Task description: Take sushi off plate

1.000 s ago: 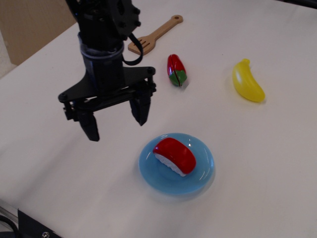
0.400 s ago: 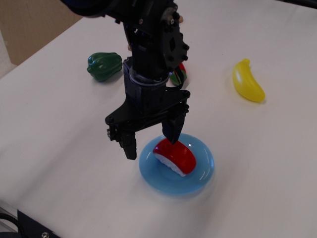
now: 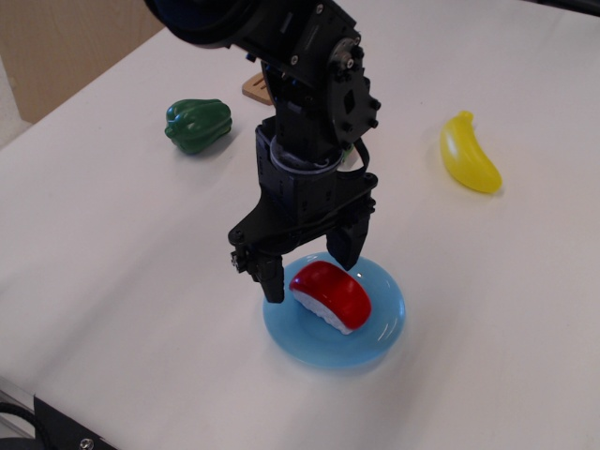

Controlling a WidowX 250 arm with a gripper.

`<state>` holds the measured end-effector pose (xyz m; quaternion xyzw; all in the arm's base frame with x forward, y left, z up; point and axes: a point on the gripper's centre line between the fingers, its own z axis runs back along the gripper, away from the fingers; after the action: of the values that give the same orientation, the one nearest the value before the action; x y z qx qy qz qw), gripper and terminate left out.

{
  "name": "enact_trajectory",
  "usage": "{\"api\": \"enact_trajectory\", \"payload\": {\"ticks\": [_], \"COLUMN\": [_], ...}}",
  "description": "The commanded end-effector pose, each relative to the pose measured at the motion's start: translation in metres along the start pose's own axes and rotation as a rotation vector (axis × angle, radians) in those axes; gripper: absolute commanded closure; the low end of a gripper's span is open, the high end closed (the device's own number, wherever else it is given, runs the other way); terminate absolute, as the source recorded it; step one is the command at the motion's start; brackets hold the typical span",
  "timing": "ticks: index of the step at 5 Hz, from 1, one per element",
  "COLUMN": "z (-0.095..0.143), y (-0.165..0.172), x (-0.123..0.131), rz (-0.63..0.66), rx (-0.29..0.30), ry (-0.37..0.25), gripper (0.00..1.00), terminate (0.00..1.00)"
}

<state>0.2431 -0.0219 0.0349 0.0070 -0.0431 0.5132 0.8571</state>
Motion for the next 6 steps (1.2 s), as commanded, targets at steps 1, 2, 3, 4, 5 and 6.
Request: {"api": "enact_trajectory", "payload": {"ticks": [1,2,3,4,5,6], "z": [-0.006,-0.011,-0.013,-0.010,-0.001,0.025], "y": [-0.008,-0.010,-0.013,-0.013,-0.013,-0.010], "x": [0.007,0.006,0.004,0.005,0.010,0.025], "rz": [0.024,0.015,-0.004,-0.008,-0.004,0.048], "rx": [0.000,-0.002,-0.025,-0.041,-0.055,-0.115], "ry": [-0.008,0.000,0.004,-0.010,-0.008,-0.022], "gripper": [0.00,0.00,0.00,1.00,1.00,1.00], "terminate": [0.00,0.00,0.00,0.00,0.00,0.00]}}
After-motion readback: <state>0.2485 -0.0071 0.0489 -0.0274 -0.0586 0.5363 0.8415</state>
